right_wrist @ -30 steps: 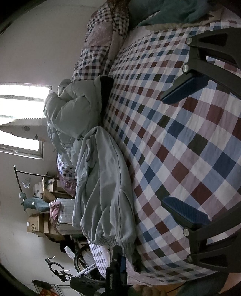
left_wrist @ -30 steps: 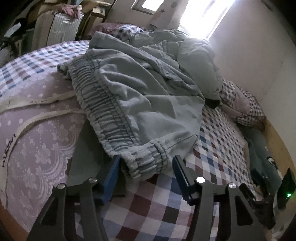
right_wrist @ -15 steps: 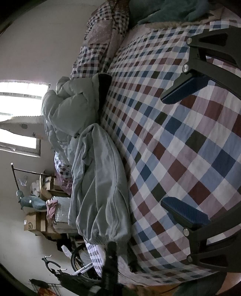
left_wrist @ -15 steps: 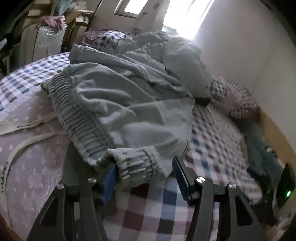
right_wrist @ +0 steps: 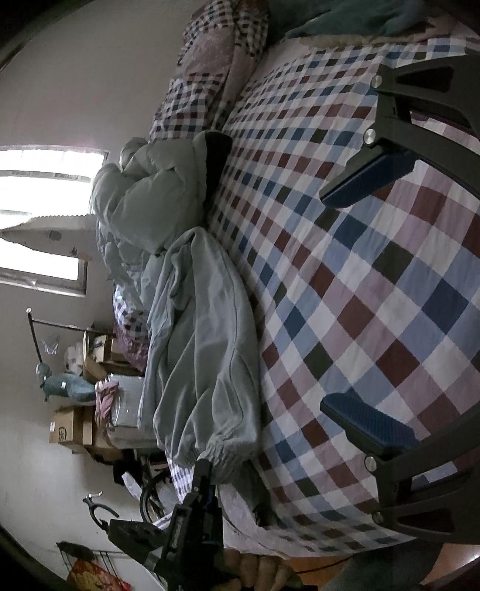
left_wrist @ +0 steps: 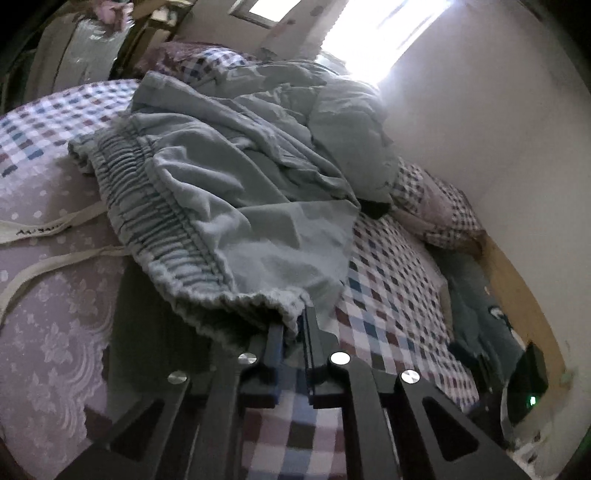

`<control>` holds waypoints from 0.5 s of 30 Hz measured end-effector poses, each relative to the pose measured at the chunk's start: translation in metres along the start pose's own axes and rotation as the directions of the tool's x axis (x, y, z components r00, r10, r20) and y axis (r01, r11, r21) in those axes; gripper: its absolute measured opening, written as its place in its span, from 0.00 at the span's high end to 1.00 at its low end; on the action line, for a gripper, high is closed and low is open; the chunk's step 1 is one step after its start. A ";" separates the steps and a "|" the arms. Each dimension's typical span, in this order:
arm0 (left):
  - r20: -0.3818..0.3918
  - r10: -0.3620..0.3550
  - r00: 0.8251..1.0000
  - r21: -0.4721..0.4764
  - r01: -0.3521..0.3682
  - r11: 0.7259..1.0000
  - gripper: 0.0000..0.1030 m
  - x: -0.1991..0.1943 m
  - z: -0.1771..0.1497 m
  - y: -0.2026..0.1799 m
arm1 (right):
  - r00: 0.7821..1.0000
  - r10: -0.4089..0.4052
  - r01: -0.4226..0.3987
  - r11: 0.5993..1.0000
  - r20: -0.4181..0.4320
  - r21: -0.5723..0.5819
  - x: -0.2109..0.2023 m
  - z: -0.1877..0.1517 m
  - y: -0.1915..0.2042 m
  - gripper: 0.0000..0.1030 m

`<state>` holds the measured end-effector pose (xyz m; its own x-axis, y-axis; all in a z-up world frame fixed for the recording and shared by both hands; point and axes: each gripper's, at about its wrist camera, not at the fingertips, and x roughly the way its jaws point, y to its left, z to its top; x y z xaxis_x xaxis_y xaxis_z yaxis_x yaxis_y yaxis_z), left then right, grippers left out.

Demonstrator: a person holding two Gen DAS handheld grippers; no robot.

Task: Fold clothes
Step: 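Reach the left gripper to a trouser cuff and close on it, then close the right gripper on the other trouser cuff while the left gripper holds its cuff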

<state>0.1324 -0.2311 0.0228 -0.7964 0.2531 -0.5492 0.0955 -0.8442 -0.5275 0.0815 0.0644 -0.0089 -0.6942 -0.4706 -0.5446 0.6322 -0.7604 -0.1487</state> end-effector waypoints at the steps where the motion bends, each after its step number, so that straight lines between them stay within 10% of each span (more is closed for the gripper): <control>1: 0.005 -0.003 1.000 0.023 0.003 1.000 0.93 -0.005 -0.001 -0.004 | 1.000 0.009 -0.009 1.000 0.002 -0.007 0.000 0.001 0.002 0.00; 15: -0.024 0.003 1.000 0.151 0.001 0.988 0.94 -0.025 -0.009 -0.012 | 0.994 0.097 -0.074 0.941 0.053 -0.330 0.003 0.032 0.069 0.00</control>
<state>0.1568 -0.2234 0.0367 -0.7817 0.2620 -0.5659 0.0034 -0.9057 -0.4239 0.1121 -0.0033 0.0059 -0.6467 -0.5652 -0.5122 0.7602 -0.5328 -0.3719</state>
